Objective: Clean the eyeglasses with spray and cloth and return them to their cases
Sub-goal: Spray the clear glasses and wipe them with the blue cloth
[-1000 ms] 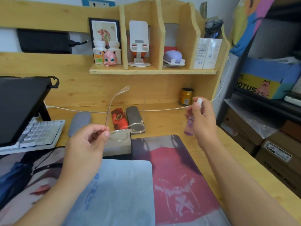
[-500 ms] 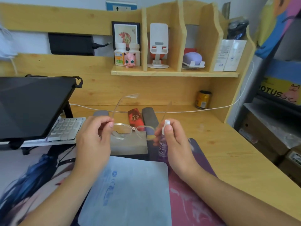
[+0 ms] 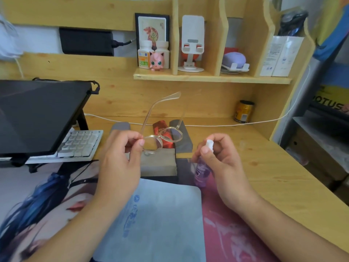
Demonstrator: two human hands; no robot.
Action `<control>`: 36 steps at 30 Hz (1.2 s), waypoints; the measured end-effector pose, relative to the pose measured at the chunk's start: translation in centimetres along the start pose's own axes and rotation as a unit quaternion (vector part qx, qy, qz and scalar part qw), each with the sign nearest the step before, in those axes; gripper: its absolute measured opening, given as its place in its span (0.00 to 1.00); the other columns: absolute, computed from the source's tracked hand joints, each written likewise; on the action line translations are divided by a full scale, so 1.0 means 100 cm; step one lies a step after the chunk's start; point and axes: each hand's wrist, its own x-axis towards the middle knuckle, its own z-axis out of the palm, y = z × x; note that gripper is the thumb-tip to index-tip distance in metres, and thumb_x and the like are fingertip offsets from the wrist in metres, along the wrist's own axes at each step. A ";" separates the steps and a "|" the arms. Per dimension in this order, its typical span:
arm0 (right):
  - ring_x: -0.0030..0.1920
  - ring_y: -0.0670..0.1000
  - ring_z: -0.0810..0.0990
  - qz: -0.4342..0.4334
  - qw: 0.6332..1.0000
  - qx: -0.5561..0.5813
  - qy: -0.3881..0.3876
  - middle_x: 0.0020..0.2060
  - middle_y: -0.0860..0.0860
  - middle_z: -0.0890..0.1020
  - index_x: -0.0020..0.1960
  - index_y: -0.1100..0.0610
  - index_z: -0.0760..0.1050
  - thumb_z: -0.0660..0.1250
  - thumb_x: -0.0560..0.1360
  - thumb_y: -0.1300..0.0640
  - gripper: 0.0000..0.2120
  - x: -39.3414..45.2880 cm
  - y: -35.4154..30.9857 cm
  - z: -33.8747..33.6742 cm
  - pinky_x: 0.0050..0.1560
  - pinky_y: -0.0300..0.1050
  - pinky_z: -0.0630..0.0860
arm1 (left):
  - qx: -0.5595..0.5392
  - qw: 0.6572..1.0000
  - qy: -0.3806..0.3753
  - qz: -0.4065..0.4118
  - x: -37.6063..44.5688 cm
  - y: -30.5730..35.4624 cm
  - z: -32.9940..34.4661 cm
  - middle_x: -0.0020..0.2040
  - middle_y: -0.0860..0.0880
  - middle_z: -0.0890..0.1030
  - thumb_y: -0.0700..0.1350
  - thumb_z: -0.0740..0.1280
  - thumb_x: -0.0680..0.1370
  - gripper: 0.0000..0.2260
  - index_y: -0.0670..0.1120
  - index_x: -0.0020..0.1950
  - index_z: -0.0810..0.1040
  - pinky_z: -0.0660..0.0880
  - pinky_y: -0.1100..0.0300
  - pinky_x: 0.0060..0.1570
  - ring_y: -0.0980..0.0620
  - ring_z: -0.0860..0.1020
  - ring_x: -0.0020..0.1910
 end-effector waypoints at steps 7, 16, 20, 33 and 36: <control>0.45 0.49 0.83 0.034 0.998 -0.049 0.008 0.43 0.52 0.85 0.56 0.58 0.70 0.64 0.79 0.55 0.09 0.001 -0.002 -0.001 0.50 0.41 0.79 | -0.018 1.000 -0.010 -0.007 -0.001 0.000 0.001 0.45 0.50 0.76 0.38 0.67 0.81 0.03 0.45 0.50 0.79 0.71 0.61 0.46 0.51 0.76 0.45; 0.27 0.47 0.73 0.118 0.988 -0.095 -0.007 0.33 0.58 0.75 0.51 0.61 0.68 0.63 0.81 0.49 0.14 0.002 -0.009 0.004 0.26 0.43 0.66 | 0.007 0.997 -0.009 0.077 0.001 0.000 -0.001 0.46 0.50 0.75 0.35 0.65 0.81 0.03 0.40 0.50 0.78 0.70 0.67 0.47 0.56 0.75 0.47; 0.33 0.54 0.70 0.169 0.984 -0.044 0.037 0.30 0.52 0.74 0.46 0.58 0.72 0.60 0.80 0.37 0.23 0.002 -0.019 0.001 0.33 0.44 0.62 | 0.027 0.986 -0.007 0.164 0.002 0.005 -0.001 0.48 0.47 0.74 0.33 0.63 0.80 0.04 0.38 0.51 0.77 0.66 0.71 0.49 0.59 0.72 0.51; 0.32 0.54 0.65 0.274 0.907 0.279 -0.156 0.34 0.56 0.67 0.44 0.61 0.72 0.51 0.78 0.30 0.34 -0.007 -0.031 0.000 0.37 0.49 0.63 | 0.026 0.990 0.021 0.139 0.000 0.005 0.002 0.48 0.46 0.74 0.34 0.63 0.80 0.04 0.36 0.50 0.77 0.67 0.68 0.49 0.52 0.71 0.46; 0.30 0.54 0.65 0.294 0.914 0.246 -0.133 0.32 0.56 0.66 0.37 0.61 0.68 0.52 0.77 0.27 0.36 -0.007 -0.030 0.005 0.36 0.49 0.64 | 0.024 0.989 0.016 0.143 0.000 0.005 0.003 0.48 0.48 0.73 0.33 0.63 0.80 0.04 0.37 0.50 0.77 0.68 0.67 0.49 0.51 0.72 0.47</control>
